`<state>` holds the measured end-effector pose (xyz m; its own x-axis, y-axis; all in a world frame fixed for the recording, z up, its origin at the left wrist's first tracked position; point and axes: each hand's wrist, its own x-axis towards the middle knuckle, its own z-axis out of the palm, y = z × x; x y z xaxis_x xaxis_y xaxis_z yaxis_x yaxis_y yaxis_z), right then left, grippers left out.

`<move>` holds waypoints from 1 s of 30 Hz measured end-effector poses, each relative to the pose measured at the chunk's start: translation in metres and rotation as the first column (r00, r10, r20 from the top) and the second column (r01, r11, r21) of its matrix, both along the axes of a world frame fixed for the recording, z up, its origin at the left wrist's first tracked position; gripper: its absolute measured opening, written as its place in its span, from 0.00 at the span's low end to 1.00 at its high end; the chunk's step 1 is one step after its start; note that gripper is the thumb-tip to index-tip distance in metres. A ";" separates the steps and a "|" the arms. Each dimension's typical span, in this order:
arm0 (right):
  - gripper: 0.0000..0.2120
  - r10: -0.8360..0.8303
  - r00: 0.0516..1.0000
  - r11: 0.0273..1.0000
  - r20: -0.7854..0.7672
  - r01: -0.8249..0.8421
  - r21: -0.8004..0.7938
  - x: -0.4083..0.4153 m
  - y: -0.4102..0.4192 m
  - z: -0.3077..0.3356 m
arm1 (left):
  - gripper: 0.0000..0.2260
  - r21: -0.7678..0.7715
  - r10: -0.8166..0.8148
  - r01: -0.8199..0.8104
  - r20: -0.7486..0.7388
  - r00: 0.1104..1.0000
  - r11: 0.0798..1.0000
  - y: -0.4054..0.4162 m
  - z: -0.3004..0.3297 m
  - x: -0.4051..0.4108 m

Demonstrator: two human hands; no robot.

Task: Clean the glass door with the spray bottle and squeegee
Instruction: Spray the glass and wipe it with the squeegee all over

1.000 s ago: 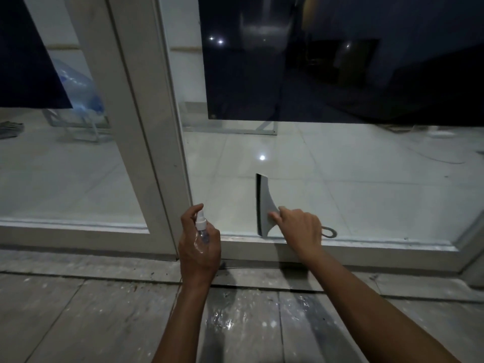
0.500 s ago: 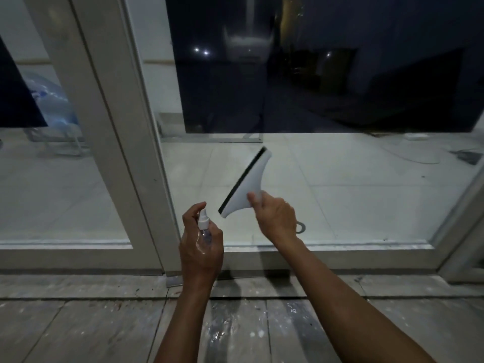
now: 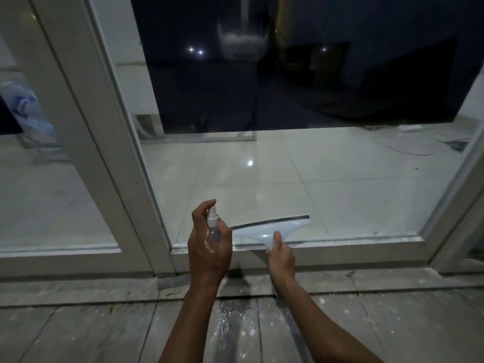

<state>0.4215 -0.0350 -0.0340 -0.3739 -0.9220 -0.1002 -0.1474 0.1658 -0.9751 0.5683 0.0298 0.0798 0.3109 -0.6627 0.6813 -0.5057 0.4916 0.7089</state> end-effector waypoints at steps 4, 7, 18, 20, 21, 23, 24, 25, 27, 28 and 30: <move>0.29 -0.030 0.977 0.973 0.210 0.076 -0.218 0.015 -0.006 0.055 | 0.17 -0.011 0.023 -0.023 0.003 1.000 1.000 -0.001 0.003 0.000; 0.27 -0.021 0.952 0.968 0.306 0.096 -0.231 0.025 -0.020 0.081 | 0.17 -0.003 0.024 -0.024 0.008 1.000 1.000 -0.003 -0.002 0.003; 0.27 -0.047 0.987 0.990 0.155 0.026 0.137 0.055 0.000 -0.029 | 0.17 0.064 0.026 -0.028 0.027 0.999 0.998 -0.001 -0.035 0.026; 0.27 -0.015 1.000 0.973 -0.018 0.019 0.229 0.054 0.005 -0.042 | 0.17 0.076 0.022 -0.023 0.021 1.000 0.997 -0.001 -0.039 0.028; 0.29 -0.012 0.997 0.968 -0.071 0.029 0.249 0.053 0.006 -0.046 | 0.17 0.085 0.022 -0.024 0.020 1.000 0.996 -0.002 -0.040 0.027; 0.33 -0.032 0.993 0.965 -0.113 0.060 0.255 0.048 0.009 -0.053 | 0.17 0.098 0.017 -0.019 0.017 1.000 0.995 -0.001 -0.040 0.023; 0.33 -0.031 0.992 0.962 -0.121 0.063 0.264 0.047 0.010 -0.053 | 0.17 0.097 0.011 -0.013 0.019 1.000 0.995 0.000 -0.040 0.022; 0.34 -0.020 0.992 0.958 -0.125 0.055 0.282 0.046 0.010 -0.054 | 0.17 0.097 0.009 -0.011 0.020 1.000 0.995 0.000 -0.040 0.021; 0.34 0.004 0.995 0.951 -0.104 0.028 0.307 0.046 0.012 -0.050 | 0.16 0.094 0.007 -0.009 0.022 1.000 0.996 -0.001 -0.036 0.021; 0.34 0.013 0.996 0.949 -0.092 0.017 0.316 0.045 0.013 -0.046 | 0.16 0.096 0.006 -0.008 0.016 1.000 0.995 0.000 -0.034 0.020; 0.34 0.024 0.997 0.944 -0.078 0.003 0.329 0.043 0.013 -0.041 | 0.17 0.099 0.002 -0.003 0.011 1.000 0.995 0.001 -0.031 0.018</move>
